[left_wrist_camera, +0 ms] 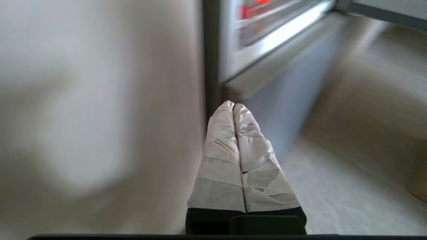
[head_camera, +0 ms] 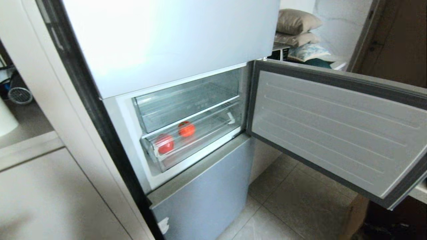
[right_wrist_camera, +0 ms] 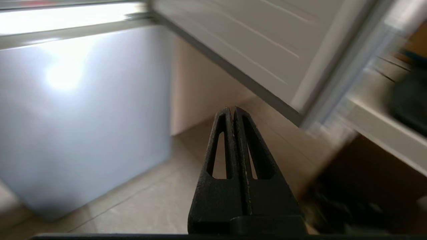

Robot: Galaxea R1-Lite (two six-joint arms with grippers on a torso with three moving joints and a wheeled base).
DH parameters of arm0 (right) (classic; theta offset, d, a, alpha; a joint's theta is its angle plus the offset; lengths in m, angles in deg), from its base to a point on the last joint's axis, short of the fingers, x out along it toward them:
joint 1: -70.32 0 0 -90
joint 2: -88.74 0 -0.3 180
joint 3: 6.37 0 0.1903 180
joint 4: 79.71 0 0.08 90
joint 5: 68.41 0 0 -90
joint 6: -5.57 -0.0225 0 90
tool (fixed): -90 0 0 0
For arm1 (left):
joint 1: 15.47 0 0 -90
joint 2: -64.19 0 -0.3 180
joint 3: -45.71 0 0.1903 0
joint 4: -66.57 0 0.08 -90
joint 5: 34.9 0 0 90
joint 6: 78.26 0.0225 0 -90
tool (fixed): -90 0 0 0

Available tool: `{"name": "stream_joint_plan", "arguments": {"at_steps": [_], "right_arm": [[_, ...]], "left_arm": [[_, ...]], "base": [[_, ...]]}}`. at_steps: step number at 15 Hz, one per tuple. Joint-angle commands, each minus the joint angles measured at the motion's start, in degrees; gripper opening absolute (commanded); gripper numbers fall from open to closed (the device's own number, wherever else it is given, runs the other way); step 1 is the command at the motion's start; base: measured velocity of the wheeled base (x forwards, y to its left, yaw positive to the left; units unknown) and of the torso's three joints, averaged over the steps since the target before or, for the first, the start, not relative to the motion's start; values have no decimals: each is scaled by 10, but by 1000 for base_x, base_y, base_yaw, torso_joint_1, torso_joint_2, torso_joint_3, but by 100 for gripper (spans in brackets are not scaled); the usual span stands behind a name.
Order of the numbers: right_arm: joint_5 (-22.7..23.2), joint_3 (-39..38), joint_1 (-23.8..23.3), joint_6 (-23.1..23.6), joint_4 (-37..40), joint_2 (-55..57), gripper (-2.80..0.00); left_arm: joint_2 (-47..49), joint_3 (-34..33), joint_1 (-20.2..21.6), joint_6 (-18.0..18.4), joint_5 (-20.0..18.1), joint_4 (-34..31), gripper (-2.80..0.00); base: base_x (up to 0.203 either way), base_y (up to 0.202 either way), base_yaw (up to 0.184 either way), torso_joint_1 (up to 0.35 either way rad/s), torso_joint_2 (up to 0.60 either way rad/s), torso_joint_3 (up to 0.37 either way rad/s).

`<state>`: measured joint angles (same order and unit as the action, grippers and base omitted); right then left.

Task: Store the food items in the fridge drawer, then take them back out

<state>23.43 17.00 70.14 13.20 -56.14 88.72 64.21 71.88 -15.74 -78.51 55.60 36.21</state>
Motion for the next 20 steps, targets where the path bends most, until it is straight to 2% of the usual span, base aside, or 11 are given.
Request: {"name": "stream_joint_plan", "arguments": {"at_steps": [1, 3, 4, 5, 7, 9, 10, 12, 13, 16, 20], "right_arm": [[-1, 2, 0, 0, -9, 13, -280], [-24, 27, -3, -48, -96, 85, -280], [-46, 56, -15, -99, -129, 133, -280], [-67, 101, -45, -172, -151, 182, -280], [-99, 182, -152, -332, -176, 280, -280], [-95, 215, -300, -423, -192, 348, -280], [-68, 221, -369, -453, -206, 375, -280], [27, 230, -509, -507, -243, 456, -280], [67, 234, -551, -524, -264, 505, -280], [128, 255, -589, -569, -343, 655, -280], [199, 330, -589, -633, -426, 813, -280]], "left_arm": [[0, 0, 0, 0, 0, 0, -280], [0, 0, 0, 0, 0, 0, -280], [0, 0, 0, 0, 0, 0, -280], [0, 0, 0, 0, 0, 0, -280], [0, 0, 0, 0, 0, 0, -280], [0, 0, 0, 0, 0, 0, -280], [0, 0, 0, 0, 0, 0, -280], [0, 0, 0, 0, 0, 0, -280], [0, 0, 0, 0, 0, 0, -280], [0, 0, 0, 0, 0, 0, -280], [0, 0, 0, 0, 0, 0, -280]], "base": [[0, 6, -132, -4, 1, 2], [0, 2, -45, 4, -1, -1], [0, 0, 0, 0, 0, 0], [0, 0, 0, 0, 0, 0], [0, 0, 0, 0, 0, 0], [0, 0, 0, 0, 0, 0], [0, 0, 0, 0, 0, 0], [0, 0, 0, 0, 0, 0], [0, 0, 0, 0, 0, 0], [0, 0, 0, 0, 0, 0], [0, 0, 0, 0, 0, 0]]}}
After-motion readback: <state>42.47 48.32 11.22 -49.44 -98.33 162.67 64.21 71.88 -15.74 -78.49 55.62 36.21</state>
